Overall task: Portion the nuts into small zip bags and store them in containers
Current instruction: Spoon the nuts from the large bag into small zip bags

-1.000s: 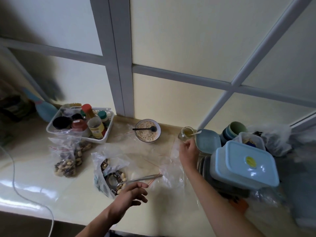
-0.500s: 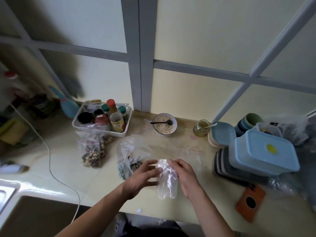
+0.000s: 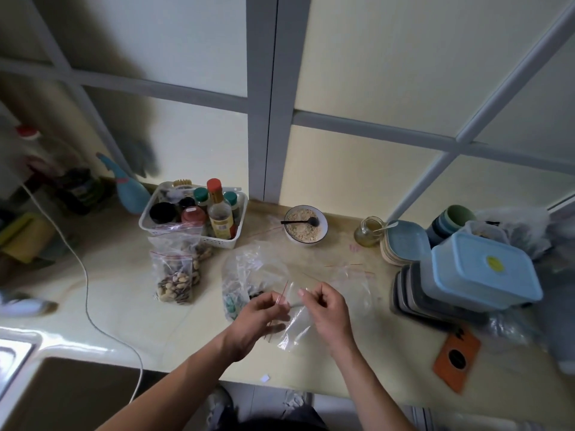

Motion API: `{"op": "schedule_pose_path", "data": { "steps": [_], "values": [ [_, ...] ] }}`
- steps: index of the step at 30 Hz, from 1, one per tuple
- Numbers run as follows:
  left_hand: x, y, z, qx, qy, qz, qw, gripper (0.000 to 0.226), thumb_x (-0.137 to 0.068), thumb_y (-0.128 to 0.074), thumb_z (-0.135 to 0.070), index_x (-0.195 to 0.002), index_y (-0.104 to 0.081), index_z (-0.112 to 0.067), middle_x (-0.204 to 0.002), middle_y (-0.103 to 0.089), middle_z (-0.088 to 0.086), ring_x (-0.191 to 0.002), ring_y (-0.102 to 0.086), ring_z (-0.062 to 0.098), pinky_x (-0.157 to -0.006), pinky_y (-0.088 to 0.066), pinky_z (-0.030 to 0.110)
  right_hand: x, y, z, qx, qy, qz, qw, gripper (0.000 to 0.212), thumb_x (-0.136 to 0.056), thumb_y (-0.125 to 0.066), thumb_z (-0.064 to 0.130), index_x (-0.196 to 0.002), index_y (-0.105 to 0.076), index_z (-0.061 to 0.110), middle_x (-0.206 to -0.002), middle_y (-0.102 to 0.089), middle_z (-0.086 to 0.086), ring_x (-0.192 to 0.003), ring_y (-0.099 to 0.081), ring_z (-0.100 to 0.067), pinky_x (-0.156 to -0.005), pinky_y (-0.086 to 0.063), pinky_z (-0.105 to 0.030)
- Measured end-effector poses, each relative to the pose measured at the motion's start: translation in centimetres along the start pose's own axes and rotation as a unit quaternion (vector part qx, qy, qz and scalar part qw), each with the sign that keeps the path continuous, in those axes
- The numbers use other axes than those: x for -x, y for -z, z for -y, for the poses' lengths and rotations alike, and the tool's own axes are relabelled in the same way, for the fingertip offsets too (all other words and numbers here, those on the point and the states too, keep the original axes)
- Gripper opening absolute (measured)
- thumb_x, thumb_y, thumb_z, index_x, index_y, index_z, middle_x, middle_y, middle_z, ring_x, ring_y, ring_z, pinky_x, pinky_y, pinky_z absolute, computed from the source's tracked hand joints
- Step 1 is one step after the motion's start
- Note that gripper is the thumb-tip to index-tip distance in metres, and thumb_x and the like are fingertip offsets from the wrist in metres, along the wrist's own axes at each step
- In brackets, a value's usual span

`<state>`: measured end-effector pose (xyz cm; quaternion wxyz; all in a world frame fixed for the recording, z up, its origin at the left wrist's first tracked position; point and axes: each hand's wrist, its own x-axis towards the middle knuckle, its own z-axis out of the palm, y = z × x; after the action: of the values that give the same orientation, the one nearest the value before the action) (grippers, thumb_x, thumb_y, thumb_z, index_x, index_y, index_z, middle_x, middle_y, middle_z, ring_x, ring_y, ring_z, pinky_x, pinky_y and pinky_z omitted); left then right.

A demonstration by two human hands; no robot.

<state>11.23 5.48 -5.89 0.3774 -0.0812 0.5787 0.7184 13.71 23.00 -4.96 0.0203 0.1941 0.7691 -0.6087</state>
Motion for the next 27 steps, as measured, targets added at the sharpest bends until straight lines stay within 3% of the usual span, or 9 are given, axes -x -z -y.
{"op": "schedule_pose_path", "data": {
  "steps": [3,5,7,9,13,16,20,22,27],
  "values": [
    [-0.2,0.1,-0.9,0.017,0.018,0.007,1.000,0.003,-0.095,-0.064,-0.015,-0.092,-0.064,-0.015,-0.092,-0.065,0.008,-0.085,-0.067,0.020,-0.079,-0.055,0.033,0.2,0.0,0.1,0.051,0.026,-0.041,0.997,0.045,-0.087,-0.077,0.027,-0.070,-0.040,0.008,-0.061,-0.038,0.006,-0.058,-0.036,-0.010,-0.057,-0.034,-0.025],
    [-0.4,0.3,-1.3,0.029,0.028,0.013,0.999,0.006,-0.095,-0.063,-0.014,-0.096,-0.067,-0.010,-0.091,-0.066,0.010,-0.086,-0.069,0.025,-0.082,-0.056,0.039,-0.2,-0.2,-0.4,0.106,0.025,-0.086,0.990,0.034,-0.085,-0.079,0.028,-0.073,-0.049,0.015,-0.067,-0.053,0.011,-0.062,-0.047,-0.008,-0.062,-0.042,-0.025],
    [-0.4,0.4,-1.6,0.019,0.024,0.017,0.999,0.006,-0.096,-0.062,-0.012,-0.094,-0.067,-0.009,-0.088,-0.065,0.012,-0.087,-0.070,0.026,-0.078,-0.057,0.036,-0.4,-0.3,-0.9,0.161,0.024,-0.127,0.978,0.021,-0.083,-0.078,0.025,-0.088,-0.058,0.021,-0.089,-0.062,0.009,-0.083,-0.059,-0.012,-0.075,-0.051,-0.031],
    [-0.2,0.5,-1.7,0.020,0.019,0.012,1.000,0.008,-0.095,-0.064,-0.013,-0.089,-0.066,-0.009,-0.087,-0.062,0.015,-0.086,-0.070,0.025,-0.072,-0.055,0.030,-0.3,-0.7,-1.0,0.187,0.026,-0.147,0.971,0.024,-0.084,-0.076,0.018,-0.103,-0.063,0.020,-0.103,-0.061,0.006,-0.098,-0.060,-0.019,-0.086,-0.051,-0.038],
    [0.1,0.2,-1.8,0.021,0.006,0.013,1.000,0.013,-0.093,-0.069,-0.018,-0.084,-0.068,-0.008,-0.084,-0.063,0.014,-0.075,-0.061,0.020,-0.069,-0.053,0.025,0.6,-2.0,0.4,0.167,0.061,-0.175,0.968,0.013,-0.085,-0.073,0.013,-0.093,-0.066,0.021,-0.095,-0.061,0.009,-0.091,-0.062,-0.016,-0.080,-0.052,-0.034],
    [0.0,0.0,-1.9,0.020,0.002,0.012,1.000,0.013,-0.091,-0.071,-0.018,-0.086,-0.068,-0.007,-0.080,-0.059,0.011,-0.066,-0.054,0.015,-0.067,-0.049,0.022,1.1,-2.7,1.6,0.093,0.039,-0.083,0.991,0.008,-0.086,-0.074,0.021,-0.084,-0.066,0.022,-0.081,-0.071,0.007,-0.078,-0.066,-0.006,-0.071,-0.051,-0.025],
    [-0.1,0.0,-2.1,0.049,0.010,0.011,0.999,0.014,-0.091,-0.071,-0.020,-0.093,-0.072,-0.006,-0.094,-0.067,0.017,-0.080,-0.057,0.023,-0.074,-0.049,0.028,1.9,-3.1,1.6,0.092,0.050,0.016,0.994,0.025,-0.080,-0.079,0.040,-0.097,-0.065,0.029,-0.096,-0.071,0.010,-0.087,-0.066,-0.006,-0.072,-0.054,-0.022],
    [0.0,-0.1,-2.1,0.050,0.005,0.011,0.999,0.018,-0.090,-0.072,-0.024,-0.090,-0.072,-0.006,-0.091,-0.069,0.015,-0.079,-0.059,0.020,-0.074,-0.050,0.027,2.1,-2.9,1.4,0.098,0.056,0.014,0.993,0.027,-0.079,-0.081,0.036,-0.101,-0.067,0.029,-0.096,-0.071,0.011,-0.088,-0.066,-0.006,-0.072,-0.054,-0.021],
    [0.4,0.2,-1.8,0.019,-0.007,0.010,1.000,0.019,-0.091,-0.069,-0.023,-0.085,-0.069,-0.005,-0.081,-0.065,0.015,-0.071,-0.058,0.018,-0.068,-0.051,0.024,1.8,-1.2,1.7,0.081,0.008,0.008,0.997,0.007,-0.086,-0.077,0.013,-0.092,-0.075,0.017,-0.082,-0.076,0.008,-0.078,-0.071,0.001,-0.074,-0.056,-0.018]
  ]
}}
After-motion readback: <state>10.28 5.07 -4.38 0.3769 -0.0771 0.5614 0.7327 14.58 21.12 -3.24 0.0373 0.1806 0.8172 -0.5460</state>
